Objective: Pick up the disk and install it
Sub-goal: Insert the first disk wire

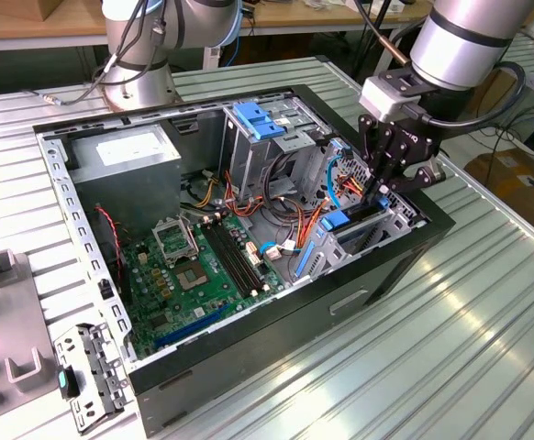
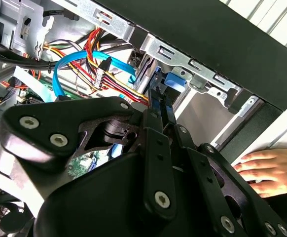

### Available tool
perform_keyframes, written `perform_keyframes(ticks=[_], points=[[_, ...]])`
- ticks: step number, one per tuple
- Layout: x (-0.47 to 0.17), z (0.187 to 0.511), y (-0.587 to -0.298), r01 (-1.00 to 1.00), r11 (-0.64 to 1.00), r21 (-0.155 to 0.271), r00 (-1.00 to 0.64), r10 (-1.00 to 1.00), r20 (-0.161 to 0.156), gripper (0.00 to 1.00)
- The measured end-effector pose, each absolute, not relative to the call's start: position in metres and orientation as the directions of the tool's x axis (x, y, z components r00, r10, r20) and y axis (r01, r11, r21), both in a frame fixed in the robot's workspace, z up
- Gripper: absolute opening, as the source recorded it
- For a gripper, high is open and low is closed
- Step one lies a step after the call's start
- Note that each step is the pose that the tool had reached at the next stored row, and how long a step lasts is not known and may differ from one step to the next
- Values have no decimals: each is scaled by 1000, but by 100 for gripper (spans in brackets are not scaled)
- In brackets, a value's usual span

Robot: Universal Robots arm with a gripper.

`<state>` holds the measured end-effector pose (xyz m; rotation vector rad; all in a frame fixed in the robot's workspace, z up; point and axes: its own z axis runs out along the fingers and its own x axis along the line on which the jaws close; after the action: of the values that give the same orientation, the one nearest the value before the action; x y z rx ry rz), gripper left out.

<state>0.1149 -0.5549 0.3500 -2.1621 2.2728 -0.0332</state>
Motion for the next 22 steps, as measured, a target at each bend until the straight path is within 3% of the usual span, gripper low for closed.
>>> perform_keyframes(ticks=[22], points=[[115,337,-554,-999,51,-18,-51,-999,5,17]])
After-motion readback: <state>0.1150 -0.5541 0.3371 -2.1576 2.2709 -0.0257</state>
